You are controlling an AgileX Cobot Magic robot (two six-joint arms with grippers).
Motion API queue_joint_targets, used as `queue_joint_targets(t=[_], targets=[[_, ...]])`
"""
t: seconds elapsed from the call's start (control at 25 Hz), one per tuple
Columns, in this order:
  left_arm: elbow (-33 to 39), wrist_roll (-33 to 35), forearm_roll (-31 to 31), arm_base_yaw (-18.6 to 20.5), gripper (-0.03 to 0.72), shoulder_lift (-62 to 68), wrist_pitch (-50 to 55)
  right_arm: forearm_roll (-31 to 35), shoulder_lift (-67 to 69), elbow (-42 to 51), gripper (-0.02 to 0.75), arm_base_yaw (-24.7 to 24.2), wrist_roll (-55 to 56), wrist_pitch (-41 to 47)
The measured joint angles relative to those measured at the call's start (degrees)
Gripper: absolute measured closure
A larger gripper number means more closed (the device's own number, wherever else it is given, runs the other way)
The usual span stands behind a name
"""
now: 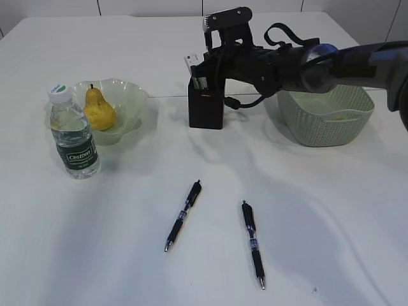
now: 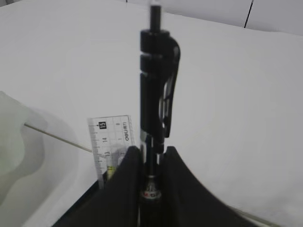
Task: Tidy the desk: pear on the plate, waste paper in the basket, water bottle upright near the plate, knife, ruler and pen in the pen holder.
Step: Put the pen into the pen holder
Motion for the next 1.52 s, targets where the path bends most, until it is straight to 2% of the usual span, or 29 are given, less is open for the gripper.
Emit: queue_joint_targets(t=[0.56,0.64,0.84,0.92,1.32,1.52], targets=[[0.0,0.0,0.0,0.0,0.451,0.0,0.0,0.0,0.8,0.0,0.588,0.0,0.0,3.4],[0.0,0.0,0.0,0.0,0.451,0.0,0.0,0.0,0.8,0.0,0.549,0.0,0.5,3.4],[0.0,0.0,0.0,0.0,0.451,0.0,0.0,0.1,0.8,0.0,0.372,0.0,2.5,6.5],[0.0,0.0,0.0,0.0,0.451,0.0,0.0,0.1,0.8,0.0,0.339,0.0,2.6,8.1],[0.0,0.0,-0.2,0.0,0.451,0.0,0.1,2.8,-2.1,-0.6,0.319,0.0,2.8,13.1],[0.0,0.0,-0.5,0.0,0.451,0.0,0.1,4.3,-6.5,-1.7,0.319,0.0,2.9,22.9]])
